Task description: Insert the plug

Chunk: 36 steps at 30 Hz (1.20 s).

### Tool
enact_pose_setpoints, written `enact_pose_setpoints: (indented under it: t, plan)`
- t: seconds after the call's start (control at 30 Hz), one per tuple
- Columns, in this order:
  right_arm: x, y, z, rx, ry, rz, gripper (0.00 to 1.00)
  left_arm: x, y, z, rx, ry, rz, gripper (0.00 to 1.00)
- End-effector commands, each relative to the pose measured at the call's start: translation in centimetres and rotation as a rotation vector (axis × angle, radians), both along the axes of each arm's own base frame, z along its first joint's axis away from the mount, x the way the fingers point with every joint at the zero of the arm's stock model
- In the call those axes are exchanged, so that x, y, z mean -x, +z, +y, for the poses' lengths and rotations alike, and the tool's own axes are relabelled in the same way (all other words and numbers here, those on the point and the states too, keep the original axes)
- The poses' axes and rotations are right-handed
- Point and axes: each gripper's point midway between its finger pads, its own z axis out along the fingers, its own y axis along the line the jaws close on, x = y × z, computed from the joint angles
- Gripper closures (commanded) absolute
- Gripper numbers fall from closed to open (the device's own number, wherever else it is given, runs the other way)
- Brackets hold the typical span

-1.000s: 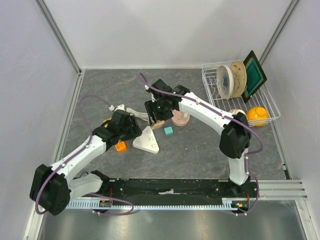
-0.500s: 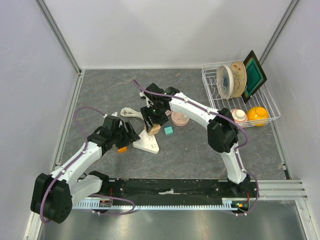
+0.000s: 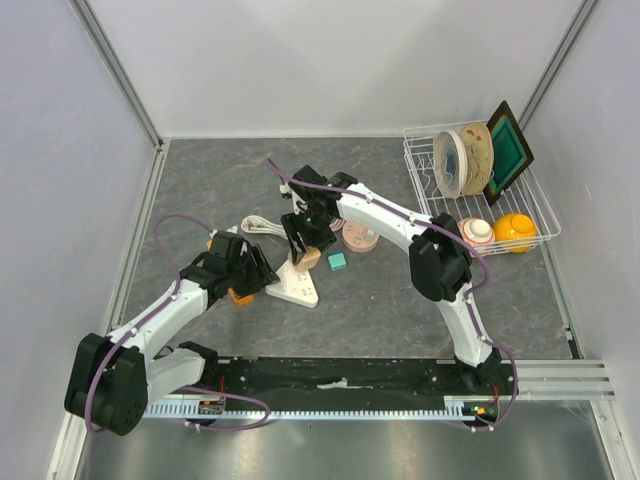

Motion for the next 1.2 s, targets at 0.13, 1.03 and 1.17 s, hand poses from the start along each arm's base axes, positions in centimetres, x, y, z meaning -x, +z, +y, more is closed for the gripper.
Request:
enact_pose_setpoints:
  t: [0.13,1.03,1.17]
  plan:
    - [-1.9,1.3,0.9,-0.068,-0.046,-0.029,1.00,-0.7,0.5,-0.6,0.044,0.001,-0.026,0.35]
    - [-0.8,0.5,0.1,-0.056,-0.096,0.007,1.00,-0.7,0.9,-1.3,0.081,-0.015,-0.025,0.37]
    - [-0.8,1.0,0.0,-0.056,-0.103,-0.004,1.00,-0.6,0.7,-1.4,0.083,-0.018,-0.019,0.37]
